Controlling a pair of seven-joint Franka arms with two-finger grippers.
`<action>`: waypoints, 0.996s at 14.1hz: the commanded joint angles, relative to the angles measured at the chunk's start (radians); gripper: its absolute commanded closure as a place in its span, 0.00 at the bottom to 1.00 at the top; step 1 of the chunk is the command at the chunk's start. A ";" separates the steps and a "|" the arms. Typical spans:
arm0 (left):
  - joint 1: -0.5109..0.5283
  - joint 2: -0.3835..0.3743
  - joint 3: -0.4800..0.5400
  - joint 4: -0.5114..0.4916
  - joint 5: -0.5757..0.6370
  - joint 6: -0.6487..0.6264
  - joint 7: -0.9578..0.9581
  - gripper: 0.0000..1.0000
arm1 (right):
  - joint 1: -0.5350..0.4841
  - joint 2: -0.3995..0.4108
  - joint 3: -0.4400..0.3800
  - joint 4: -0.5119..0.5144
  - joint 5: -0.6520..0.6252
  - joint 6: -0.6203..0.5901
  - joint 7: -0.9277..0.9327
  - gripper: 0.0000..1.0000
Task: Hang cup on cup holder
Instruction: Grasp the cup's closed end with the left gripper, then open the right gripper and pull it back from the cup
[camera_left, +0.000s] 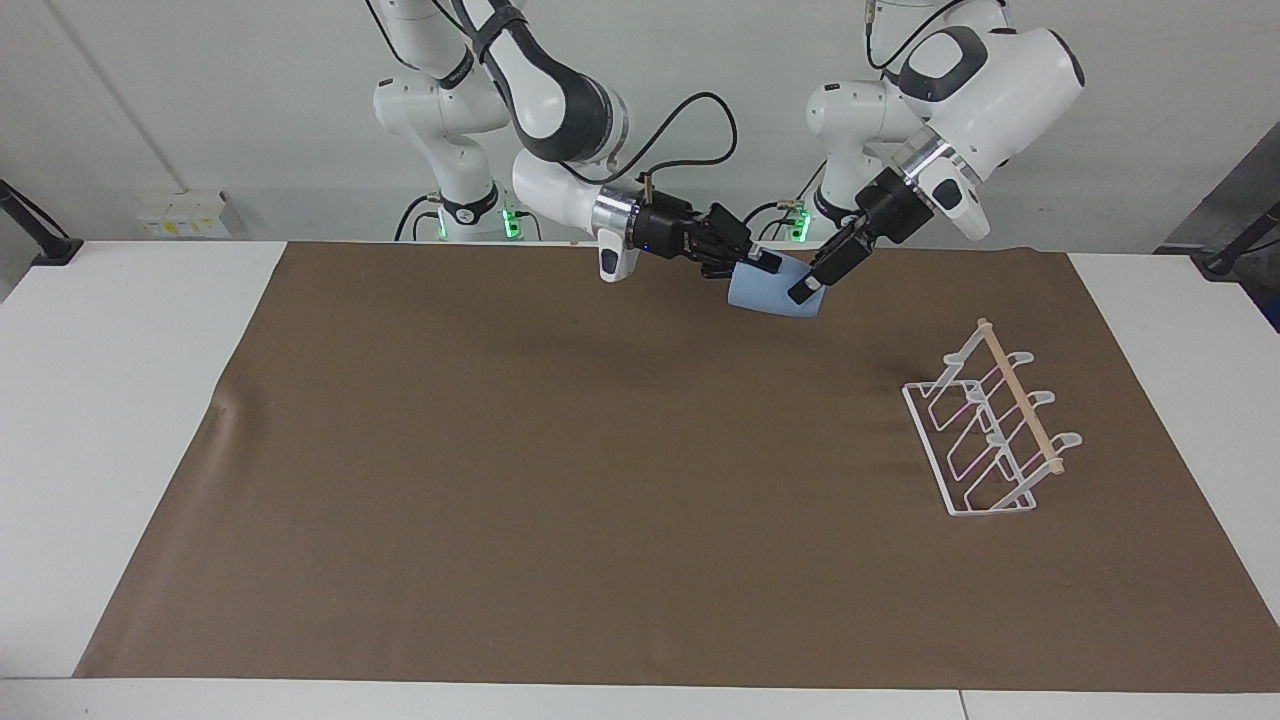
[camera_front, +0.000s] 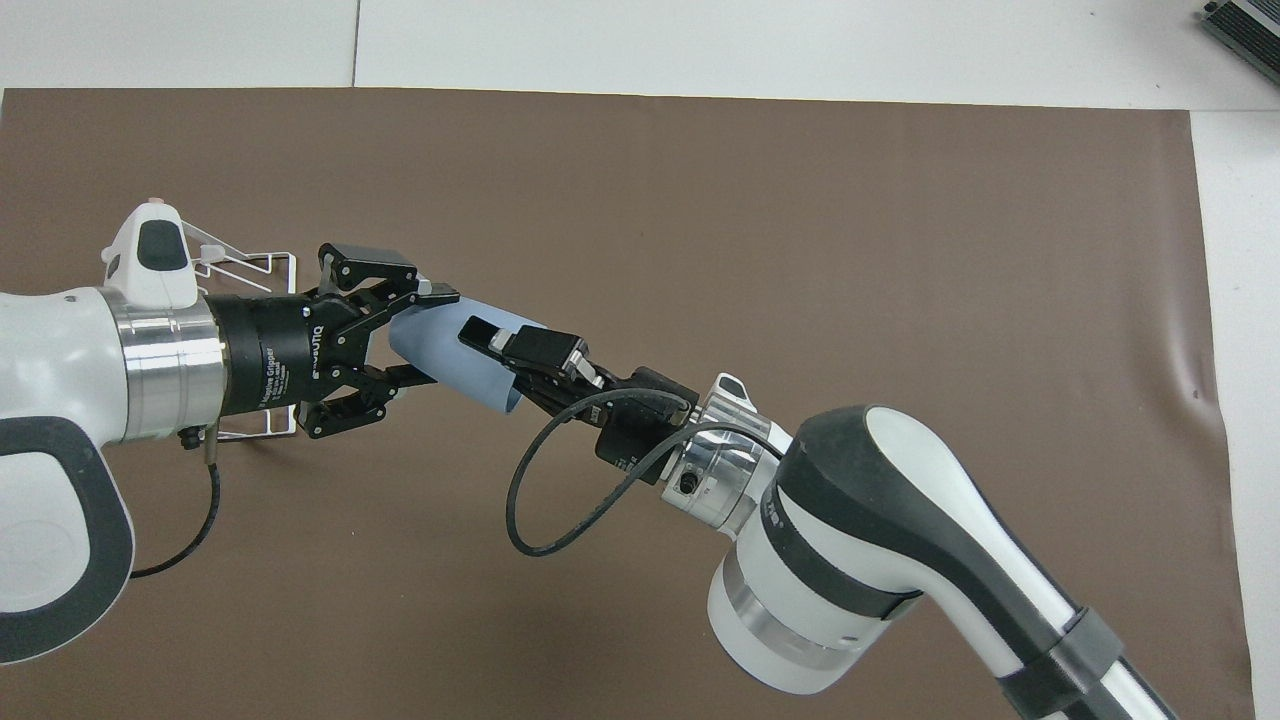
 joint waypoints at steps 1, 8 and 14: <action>-0.010 -0.017 -0.005 -0.025 -0.008 0.012 0.006 1.00 | -0.004 0.013 0.012 0.019 0.029 0.020 -0.016 1.00; 0.002 -0.017 -0.005 -0.023 -0.008 0.003 0.006 1.00 | -0.002 0.016 0.011 0.019 0.018 0.037 -0.003 0.00; 0.076 -0.014 0.001 -0.011 -0.008 -0.038 0.032 1.00 | -0.004 0.037 0.007 0.023 -0.601 0.196 -0.050 0.00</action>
